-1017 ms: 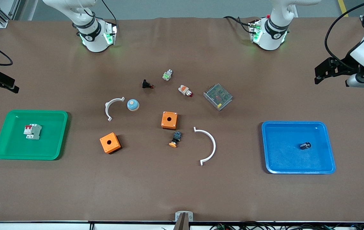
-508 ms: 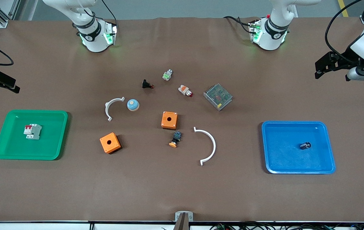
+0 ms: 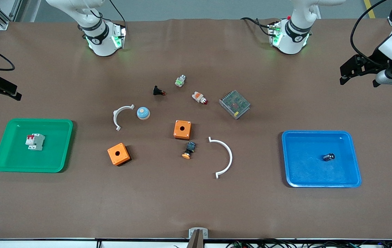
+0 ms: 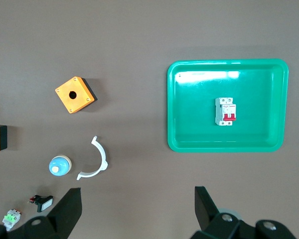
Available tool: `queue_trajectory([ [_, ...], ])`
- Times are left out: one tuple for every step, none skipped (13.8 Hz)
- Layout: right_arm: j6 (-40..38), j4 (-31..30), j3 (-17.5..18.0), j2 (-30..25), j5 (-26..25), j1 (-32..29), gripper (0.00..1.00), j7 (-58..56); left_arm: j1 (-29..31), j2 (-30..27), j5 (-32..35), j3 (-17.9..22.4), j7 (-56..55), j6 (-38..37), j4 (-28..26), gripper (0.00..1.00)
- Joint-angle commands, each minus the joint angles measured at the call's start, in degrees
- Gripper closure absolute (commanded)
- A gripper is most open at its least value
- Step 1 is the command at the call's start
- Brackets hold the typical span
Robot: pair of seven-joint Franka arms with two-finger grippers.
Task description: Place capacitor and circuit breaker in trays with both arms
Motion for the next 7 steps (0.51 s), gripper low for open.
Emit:
queue_trajectory([
  [-0.4,0.8,-0.2,0.2,1.0,0.2,0.0,0.1,0.0,2.0,0.6,-0.2,-0.6,-0.1,2.4,0.0],
  [-0.4,1.1,-0.2,0.2,1.0,0.2,0.0,0.1,0.0,2.0,0.5,-0.2,-0.6,-0.1,2.4,0.0],
  [-0.4,1.1,-0.2,0.2,1.0,0.2,0.0,0.1,0.0,2.0,0.4,-0.2,-0.6,-0.1,2.4,0.0],
  [-0.4,1.1,-0.2,0.2,1.0,0.2,0.0,0.1,0.0,2.0,0.3,-0.2,-0.6,-0.1,2.4,0.0],
  [-0.4,1.1,-0.2,0.2,1.0,0.2,0.0,0.1,0.0,1.9,0.3,-0.2,-0.6,-0.2,2.5,0.0],
  [-0.4,1.1,-0.2,0.2,1.0,0.2,0.0,0.1,0.0,1.9,0.3,-0.2,-0.5,-0.3,2.8,0.0],
  [-0.4,1.1,-0.2,0.2,1.0,0.2,0.0,0.1,0.1,1.9,0.3,-0.3,-0.5,-0.7,2.9,0.0],
])
